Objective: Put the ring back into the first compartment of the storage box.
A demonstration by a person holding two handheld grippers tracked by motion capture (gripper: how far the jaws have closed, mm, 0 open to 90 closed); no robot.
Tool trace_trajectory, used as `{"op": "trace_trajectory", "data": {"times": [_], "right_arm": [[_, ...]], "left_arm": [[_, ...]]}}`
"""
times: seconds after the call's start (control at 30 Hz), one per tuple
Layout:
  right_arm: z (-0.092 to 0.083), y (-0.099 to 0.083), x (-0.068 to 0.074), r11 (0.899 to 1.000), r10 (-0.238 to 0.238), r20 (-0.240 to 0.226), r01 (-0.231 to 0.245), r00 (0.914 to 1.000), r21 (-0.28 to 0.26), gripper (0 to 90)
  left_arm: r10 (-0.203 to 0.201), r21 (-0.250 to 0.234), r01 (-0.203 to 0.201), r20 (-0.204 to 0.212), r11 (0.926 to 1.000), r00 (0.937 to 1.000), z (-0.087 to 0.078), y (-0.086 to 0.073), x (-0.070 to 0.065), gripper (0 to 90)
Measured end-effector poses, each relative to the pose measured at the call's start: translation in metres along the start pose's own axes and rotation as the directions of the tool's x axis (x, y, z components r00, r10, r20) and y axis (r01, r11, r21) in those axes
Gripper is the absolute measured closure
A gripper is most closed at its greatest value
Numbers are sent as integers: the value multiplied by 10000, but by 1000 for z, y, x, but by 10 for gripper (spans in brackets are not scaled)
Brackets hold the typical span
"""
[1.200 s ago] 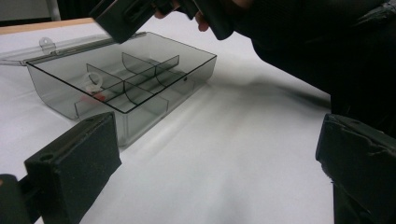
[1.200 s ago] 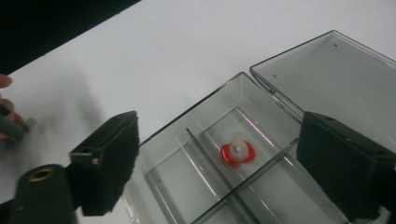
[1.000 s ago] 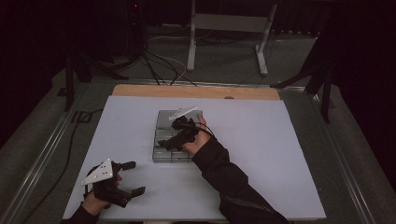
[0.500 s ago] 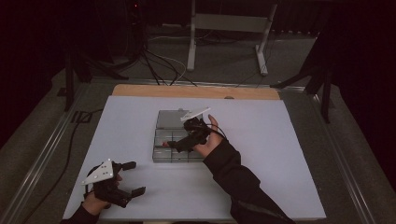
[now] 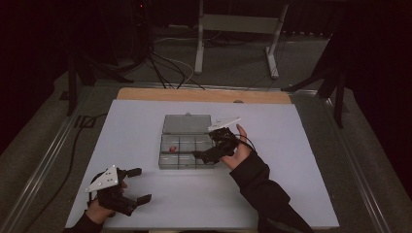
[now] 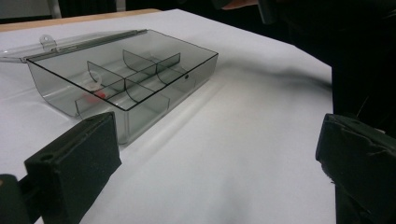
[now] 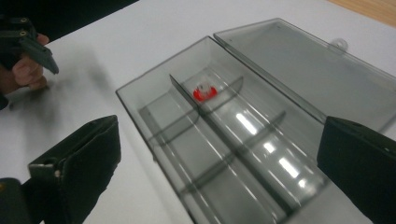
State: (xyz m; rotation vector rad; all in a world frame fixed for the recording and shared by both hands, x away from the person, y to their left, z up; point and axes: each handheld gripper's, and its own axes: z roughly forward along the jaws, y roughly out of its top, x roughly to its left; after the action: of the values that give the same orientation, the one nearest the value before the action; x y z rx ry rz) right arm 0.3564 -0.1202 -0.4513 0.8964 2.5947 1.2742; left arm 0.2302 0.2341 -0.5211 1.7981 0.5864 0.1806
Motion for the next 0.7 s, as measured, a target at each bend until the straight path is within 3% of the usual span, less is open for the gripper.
{"op": "trace_trajectory", "data": {"times": [0.3,0.7], "right_arm": [[-26,-30,-8,9997,228,325,-224,9992,-127,0],[-48,-76,-17,9968,797,574,-791,9952,-130,0]], "left_arm": [[2,22,-2,-6,10000,10000,0,0,0,4],[10,45,-10,-12,10000,10000,0,0,-1,4]]}}
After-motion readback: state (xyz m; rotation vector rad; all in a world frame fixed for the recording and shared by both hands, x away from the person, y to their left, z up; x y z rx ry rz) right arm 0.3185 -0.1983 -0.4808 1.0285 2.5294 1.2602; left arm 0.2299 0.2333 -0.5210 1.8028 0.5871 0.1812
